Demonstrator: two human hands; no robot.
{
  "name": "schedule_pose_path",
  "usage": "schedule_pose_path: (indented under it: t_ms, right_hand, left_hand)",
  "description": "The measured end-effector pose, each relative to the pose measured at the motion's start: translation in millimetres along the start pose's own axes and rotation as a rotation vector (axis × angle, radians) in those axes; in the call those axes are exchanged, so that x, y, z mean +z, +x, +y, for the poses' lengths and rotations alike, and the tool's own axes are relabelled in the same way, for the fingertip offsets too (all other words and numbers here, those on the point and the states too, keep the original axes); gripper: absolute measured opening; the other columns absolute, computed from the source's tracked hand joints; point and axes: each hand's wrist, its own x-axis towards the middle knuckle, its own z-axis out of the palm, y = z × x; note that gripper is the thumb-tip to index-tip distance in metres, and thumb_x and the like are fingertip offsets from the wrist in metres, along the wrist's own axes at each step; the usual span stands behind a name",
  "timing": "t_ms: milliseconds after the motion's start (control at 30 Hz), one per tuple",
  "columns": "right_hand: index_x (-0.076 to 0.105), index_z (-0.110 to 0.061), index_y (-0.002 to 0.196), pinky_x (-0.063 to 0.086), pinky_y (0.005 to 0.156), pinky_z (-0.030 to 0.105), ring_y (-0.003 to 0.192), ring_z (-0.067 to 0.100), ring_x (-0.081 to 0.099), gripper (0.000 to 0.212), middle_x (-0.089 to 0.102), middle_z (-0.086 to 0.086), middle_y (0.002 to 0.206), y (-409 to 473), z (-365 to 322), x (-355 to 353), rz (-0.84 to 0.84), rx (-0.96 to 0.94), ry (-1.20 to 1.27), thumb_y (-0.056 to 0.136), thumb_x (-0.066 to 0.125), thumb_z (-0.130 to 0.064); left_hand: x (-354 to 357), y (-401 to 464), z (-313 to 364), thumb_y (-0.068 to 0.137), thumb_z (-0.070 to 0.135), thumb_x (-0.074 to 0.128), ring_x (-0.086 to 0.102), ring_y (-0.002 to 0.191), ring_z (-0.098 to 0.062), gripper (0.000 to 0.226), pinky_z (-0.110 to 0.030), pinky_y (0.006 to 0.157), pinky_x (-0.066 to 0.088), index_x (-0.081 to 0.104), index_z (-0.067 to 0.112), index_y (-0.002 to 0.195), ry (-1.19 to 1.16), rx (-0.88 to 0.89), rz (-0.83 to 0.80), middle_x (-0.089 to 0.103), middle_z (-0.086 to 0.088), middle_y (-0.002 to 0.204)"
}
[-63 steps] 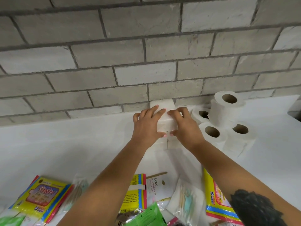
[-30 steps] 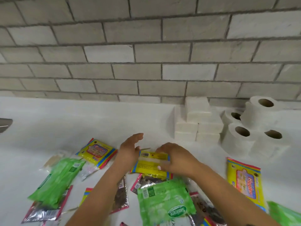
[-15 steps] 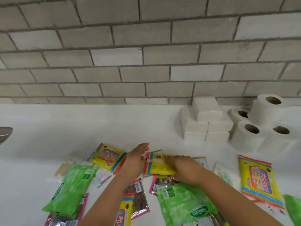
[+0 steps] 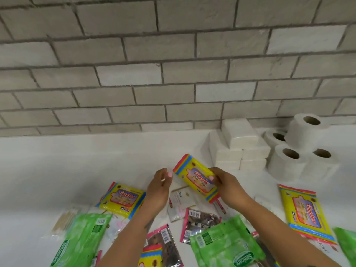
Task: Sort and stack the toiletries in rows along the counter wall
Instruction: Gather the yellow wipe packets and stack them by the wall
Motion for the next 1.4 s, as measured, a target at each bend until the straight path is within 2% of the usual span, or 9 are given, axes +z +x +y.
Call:
schedule_pose_path:
  t_ms: [133, 267, 400, 500, 567, 667, 900, 1100, 1400]
  right_hand:
    - [0.060, -0.017, 0.108, 0.050, 0.078, 0.029, 0.096, 0.022, 0.064, 0.018, 0.068, 0.005, 0.103, 6.4, -0.3, 7.7, 0.050, 0.115, 0.237, 0.099, 0.044, -0.016]
    - [0.056, -0.021, 0.111, 0.054, 0.078, 0.036, 0.092, 0.023, 0.066, 0.017, 0.067, 0.003, 0.097, 10.8, -0.5, 16.7, 0.069, 0.207, 0.404, 0.099, 0.043, -0.017]
    - [0.042, -0.027, 0.133, 0.046, 0.065, 0.018, 0.095, 0.017, 0.060, 0.037, 0.056, -0.003, 0.112, 16.3, 6.4, 16.4, 0.094, 0.205, 0.145, 0.097, 0.050, -0.024]
    - [0.046, -0.028, 0.134, 0.048, 0.081, 0.025, 0.102, 0.015, 0.056, 0.047, 0.042, -0.006, 0.131, 15.7, 14.3, 16.2, 0.060, 0.124, -0.038, 0.090, 0.060, -0.036]
    - [0.048, -0.026, 0.134, 0.045, 0.095, 0.030, 0.109, 0.013, 0.053, 0.054, 0.033, -0.008, 0.139, 14.8, 17.1, 16.8, -0.016, 0.113, -0.103, 0.085, 0.065, -0.039]
    - [0.047, -0.028, 0.135, 0.036, 0.104, 0.023, 0.122, 0.012, 0.046, 0.056, 0.028, -0.011, 0.142, 14.8, 16.4, 19.0, -0.083, 0.086, -0.254, 0.083, 0.067, -0.031]
    - [0.030, -0.026, 0.145, 0.034, 0.101, 0.032, 0.123, 0.022, 0.038, 0.045, 0.036, -0.003, 0.147, 28.3, 19.3, 30.5, -0.156, 0.017, -0.759, 0.100, 0.032, -0.030]
    - [0.032, -0.019, 0.142, 0.033, 0.097, 0.035, 0.122, 0.024, 0.039, 0.045, 0.039, 0.001, 0.143, 36.8, 14.5, 37.7, -0.143, 0.067, -0.867, 0.099, 0.028, -0.031]
    - [0.029, -0.009, 0.142, 0.042, 0.085, 0.035, 0.117, 0.026, 0.046, 0.044, 0.039, 0.007, 0.141, 52.6, 2.8, 34.8, -0.184, 0.143, -0.896, 0.099, 0.028, -0.016]
  left_hand:
    - [10.4, 6.2, 2.5, 0.091, 0.037, 0.057, 0.059, 0.110, -0.021, 0.051, -0.043, 0.098, 0.048, 0.040, 0.018, 0.134, -0.226, -0.110, -0.115, 0.059, -0.001, 0.116]
    - [23.8, 16.8, 10.2, 0.087, 0.016, 0.065, 0.065, 0.096, -0.023, 0.041, -0.040, 0.084, 0.056, 0.043, 0.015, 0.122, -0.399, -0.174, -0.201, 0.060, -0.010, 0.108]
    - [30.2, 33.6, 11.4, 0.086, 0.005, 0.065, 0.069, 0.089, -0.029, 0.041, -0.048, 0.080, 0.057, 0.047, 0.006, 0.122, -0.400, -0.196, -0.199, 0.065, -0.014, 0.102]
    - [32.7, 53.0, 12.4, 0.083, 0.003, 0.068, 0.069, 0.091, -0.032, 0.046, -0.050, 0.078, 0.057, 0.045, 0.001, 0.124, -0.376, -0.256, -0.197, 0.067, -0.017, 0.102]
    - [36.9, 70.9, 11.4, 0.080, 0.007, 0.072, 0.069, 0.093, -0.034, 0.056, -0.054, 0.081, 0.055, 0.044, -0.001, 0.127, -0.307, -0.262, -0.174, 0.068, -0.019, 0.105]
    - [45.7, 92.0, 13.5, 0.081, 0.008, 0.072, 0.067, 0.096, -0.033, 0.056, -0.048, 0.087, 0.054, 0.042, -0.001, 0.127, -0.203, -0.266, -0.137, 0.066, -0.019, 0.110]
    - [57.6, 101.3, 21.7, 0.083, 0.015, 0.068, 0.058, 0.110, -0.021, 0.049, -0.024, 0.082, 0.044, 0.048, 0.008, 0.127, 0.292, -0.053, -0.053, 0.058, -0.009, 0.124]
    - [64.6, 98.9, 7.8, 0.093, 0.033, 0.051, 0.032, 0.133, -0.017, 0.045, -0.041, 0.106, 0.026, 0.041, 0.032, 0.137, 0.747, 0.217, -0.239, 0.038, 0.011, 0.146]
    - [73.0, 115.8, 7.3, 0.100, 0.029, 0.039, 0.018, 0.141, -0.019, 0.046, -0.052, 0.113, 0.012, 0.029, 0.036, 0.144, 0.773, 0.197, -0.310, 0.020, 0.013, 0.156]
